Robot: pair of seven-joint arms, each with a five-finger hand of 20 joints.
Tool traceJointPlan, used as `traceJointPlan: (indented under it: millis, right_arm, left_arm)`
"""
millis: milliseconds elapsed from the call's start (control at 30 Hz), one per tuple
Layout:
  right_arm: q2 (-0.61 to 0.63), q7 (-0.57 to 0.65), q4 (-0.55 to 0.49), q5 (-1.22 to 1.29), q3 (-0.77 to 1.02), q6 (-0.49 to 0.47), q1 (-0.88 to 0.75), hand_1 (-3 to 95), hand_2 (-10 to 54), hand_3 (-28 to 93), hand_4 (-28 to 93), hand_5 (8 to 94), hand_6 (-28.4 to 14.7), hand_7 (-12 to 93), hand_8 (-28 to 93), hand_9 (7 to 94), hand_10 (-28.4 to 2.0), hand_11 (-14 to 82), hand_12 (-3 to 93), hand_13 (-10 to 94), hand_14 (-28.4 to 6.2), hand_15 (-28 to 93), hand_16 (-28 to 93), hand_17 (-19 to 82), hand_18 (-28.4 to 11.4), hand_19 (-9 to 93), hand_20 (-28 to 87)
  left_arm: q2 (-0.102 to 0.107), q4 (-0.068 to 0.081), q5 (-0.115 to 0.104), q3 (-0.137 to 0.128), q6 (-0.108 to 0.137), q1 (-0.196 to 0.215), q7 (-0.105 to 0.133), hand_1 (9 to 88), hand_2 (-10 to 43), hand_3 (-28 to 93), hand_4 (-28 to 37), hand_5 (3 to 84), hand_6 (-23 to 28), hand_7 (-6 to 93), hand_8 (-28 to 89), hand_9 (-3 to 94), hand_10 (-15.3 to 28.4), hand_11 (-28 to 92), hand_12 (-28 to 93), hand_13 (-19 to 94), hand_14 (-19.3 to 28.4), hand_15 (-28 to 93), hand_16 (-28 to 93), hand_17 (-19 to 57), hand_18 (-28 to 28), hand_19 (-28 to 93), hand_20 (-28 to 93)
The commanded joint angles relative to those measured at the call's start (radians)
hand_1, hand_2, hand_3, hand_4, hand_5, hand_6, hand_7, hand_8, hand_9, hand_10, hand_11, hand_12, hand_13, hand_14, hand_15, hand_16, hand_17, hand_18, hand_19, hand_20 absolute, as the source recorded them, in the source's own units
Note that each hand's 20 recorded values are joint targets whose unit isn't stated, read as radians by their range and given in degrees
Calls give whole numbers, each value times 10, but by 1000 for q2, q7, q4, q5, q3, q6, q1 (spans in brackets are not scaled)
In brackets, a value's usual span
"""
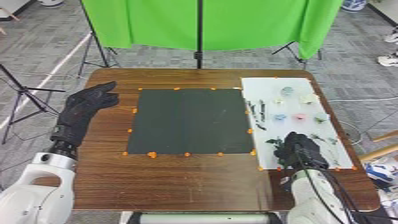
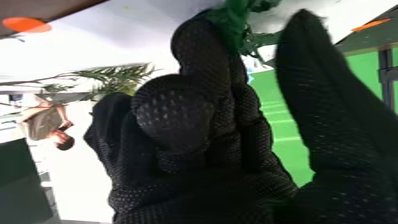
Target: Arrange flowers
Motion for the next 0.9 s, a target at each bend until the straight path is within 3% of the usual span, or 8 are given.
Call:
traceJointPlan:
  millis: [33,67,100,167,400,767,900]
  right_arm:
    - [-42,6,58,28,-50,5,-21,607,-95,473,-90,572,-58,459,242,744,-134,384,567,864,-19,627,399,610,-130,931,555]
    - [-45,5,66,39,-51,25,-21,764,-95,88,161,563,-55,492,240,746,-130,377,598,869,-14,628,404,613,-132,931,564]
    - [-49,-5,74,33,-50,49,-25,886,-95,-193,371,555,-50,530,244,752,-122,371,623,875,-9,632,407,625,-129,932,571]
    - [-52,-16,85,60,-50,114,-27,934,-95,-272,475,563,-47,557,246,764,-118,370,639,888,-5,634,409,643,-124,932,573]
    - [-46,-53,73,69,-40,294,-3,930,-95,-282,649,582,-43,608,255,812,-126,315,774,913,1,625,418,672,-113,932,566]
    - [19,-53,-34,117,-29,425,147,921,-95,-283,687,586,-42,618,258,814,-133,333,778,919,5,632,418,685,-114,932,575]
    - [28,-74,-28,176,-91,425,225,920,-95,-283,691,587,-42,619,260,813,-133,337,775,923,6,632,418,688,-112,932,576]
  left_arm:
    - [-9,-3,10,-6,-18,12,-20,284,26,611,-233,457,54,93,-46,453,156,181,131,366,203,227,-15,81,132,156,163]
    - [-11,-2,10,-6,-22,10,-22,285,25,612,-231,456,54,94,-46,451,156,181,131,366,203,227,-14,81,132,156,162]
    - [-12,-2,11,-5,-23,9,-23,287,24,611,-229,455,55,93,-46,450,156,180,131,366,203,227,-14,81,132,156,162]
    - [-16,-2,12,-5,-25,11,-23,293,21,609,-223,454,55,92,-46,449,156,179,131,366,203,227,-14,81,132,156,162]
    - [-13,-1,6,-3,-27,10,-24,303,15,606,-208,446,56,91,-45,440,155,176,132,364,201,225,-14,80,132,156,161]
    - [-9,4,4,8,-34,4,-26,305,12,605,-200,441,57,91,-44,431,153,174,132,361,198,221,-12,79,132,157,161]
    - [25,15,-14,3,-9,11,-9,306,11,606,-198,440,57,92,-44,429,152,174,133,360,198,220,-11,79,132,159,161]
